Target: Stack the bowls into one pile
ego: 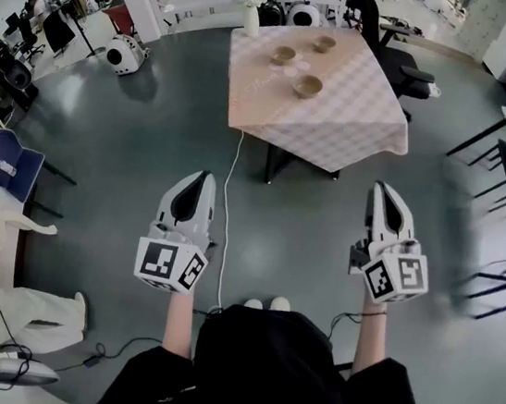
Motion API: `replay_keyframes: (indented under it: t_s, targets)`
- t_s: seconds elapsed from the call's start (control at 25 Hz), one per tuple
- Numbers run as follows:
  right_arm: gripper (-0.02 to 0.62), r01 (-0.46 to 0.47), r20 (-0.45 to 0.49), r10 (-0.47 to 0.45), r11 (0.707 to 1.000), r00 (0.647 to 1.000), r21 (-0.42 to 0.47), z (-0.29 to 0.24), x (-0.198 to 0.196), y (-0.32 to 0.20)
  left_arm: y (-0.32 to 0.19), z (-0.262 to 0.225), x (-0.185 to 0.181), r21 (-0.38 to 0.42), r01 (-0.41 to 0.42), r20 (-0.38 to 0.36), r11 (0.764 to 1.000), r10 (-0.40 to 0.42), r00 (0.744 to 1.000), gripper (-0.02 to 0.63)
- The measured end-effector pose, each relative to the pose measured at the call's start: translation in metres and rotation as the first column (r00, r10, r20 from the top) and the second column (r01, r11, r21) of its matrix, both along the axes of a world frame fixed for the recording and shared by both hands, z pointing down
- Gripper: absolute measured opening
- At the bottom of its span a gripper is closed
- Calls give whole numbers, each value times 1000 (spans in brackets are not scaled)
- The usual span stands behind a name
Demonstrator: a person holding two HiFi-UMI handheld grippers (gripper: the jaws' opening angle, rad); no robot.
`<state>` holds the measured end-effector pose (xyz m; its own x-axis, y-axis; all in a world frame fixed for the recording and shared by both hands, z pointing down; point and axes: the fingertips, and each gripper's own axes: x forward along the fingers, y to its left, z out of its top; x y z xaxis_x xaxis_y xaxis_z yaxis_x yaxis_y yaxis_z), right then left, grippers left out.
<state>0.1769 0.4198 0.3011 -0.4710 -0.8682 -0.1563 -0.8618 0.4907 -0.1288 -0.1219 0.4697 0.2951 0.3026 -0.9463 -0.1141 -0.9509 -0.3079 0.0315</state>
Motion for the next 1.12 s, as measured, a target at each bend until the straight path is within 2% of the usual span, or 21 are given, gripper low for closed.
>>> replay_keyframes:
  t_s: [0.44, 0.92, 1.12]
  targets:
    - [-11, 0, -11, 0, 1000, 1000, 12, 4, 5, -2, 0, 8, 2, -13, 16, -20, 1000, -17, 1000, -3]
    - [-9, 64, 4, -64, 998, 998, -12, 20, 23, -24, -13, 28, 44, -66, 15, -30, 998, -17, 999, -3]
    - [-9, 79, 19, -79, 997, 997, -23, 26, 25, -44, -32, 31, 46, -83, 33, -30, 996, -35, 999, -3]
